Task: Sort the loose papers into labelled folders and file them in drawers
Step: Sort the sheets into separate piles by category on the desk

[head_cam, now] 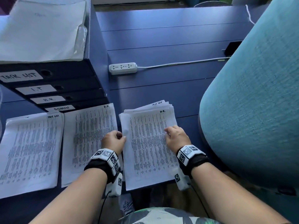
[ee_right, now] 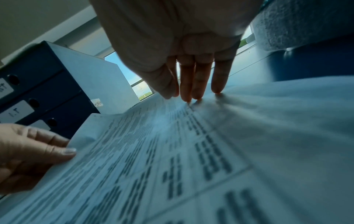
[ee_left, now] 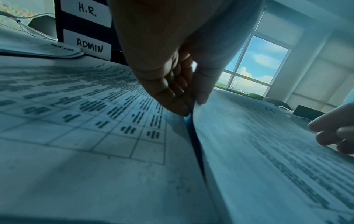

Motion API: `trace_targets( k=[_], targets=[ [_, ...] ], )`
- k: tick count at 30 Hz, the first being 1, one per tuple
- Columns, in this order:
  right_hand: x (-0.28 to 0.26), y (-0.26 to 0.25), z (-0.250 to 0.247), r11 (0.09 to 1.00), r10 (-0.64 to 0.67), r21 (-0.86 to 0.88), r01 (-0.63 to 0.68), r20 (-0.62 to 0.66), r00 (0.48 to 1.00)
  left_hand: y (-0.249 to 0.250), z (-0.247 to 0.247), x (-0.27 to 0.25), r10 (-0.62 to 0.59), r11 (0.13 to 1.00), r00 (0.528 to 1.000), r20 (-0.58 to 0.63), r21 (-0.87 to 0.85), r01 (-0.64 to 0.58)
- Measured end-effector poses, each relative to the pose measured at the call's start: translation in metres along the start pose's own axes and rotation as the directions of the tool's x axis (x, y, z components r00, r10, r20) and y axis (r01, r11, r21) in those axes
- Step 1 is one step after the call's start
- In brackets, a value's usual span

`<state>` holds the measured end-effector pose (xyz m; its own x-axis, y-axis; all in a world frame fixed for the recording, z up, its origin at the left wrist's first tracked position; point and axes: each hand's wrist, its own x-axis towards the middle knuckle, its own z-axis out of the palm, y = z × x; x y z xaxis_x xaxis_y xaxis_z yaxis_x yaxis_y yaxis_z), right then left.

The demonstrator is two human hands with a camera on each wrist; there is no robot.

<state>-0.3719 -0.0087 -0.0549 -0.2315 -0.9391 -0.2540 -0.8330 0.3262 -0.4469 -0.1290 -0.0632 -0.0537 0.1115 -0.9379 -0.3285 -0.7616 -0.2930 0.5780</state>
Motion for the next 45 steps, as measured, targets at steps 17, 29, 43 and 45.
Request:
trace_targets(
  k=[17, 29, 43, 45],
  targets=[
    [0.014, 0.004, -0.014, 0.956, 0.205, 0.212, -0.202, 0.01, 0.979, -0.003, -0.003, -0.003, 0.001, 0.992, 1.0, 0.019, -0.13, 0.001],
    [0.008, 0.002, -0.019, 0.939, 0.205, 0.289, -0.188, -0.029, 0.978, 0.005, -0.001, 0.007, -0.016, 0.993, 0.999, -0.031, -0.118, 0.012],
    [0.018, -0.003, -0.02, 0.89, 0.32, 0.372, -0.262, -0.102, 0.942, -0.014, -0.009, 0.006, -0.046, 0.981, 0.999, 0.01, -0.189, 0.047],
    [0.021, -0.007, -0.023, 0.875, 0.306, 0.429, -0.224, -0.132, 0.943, -0.012, -0.014, 0.007, -0.012, 0.991, 0.999, -0.048, -0.137, 0.005]
  ],
)
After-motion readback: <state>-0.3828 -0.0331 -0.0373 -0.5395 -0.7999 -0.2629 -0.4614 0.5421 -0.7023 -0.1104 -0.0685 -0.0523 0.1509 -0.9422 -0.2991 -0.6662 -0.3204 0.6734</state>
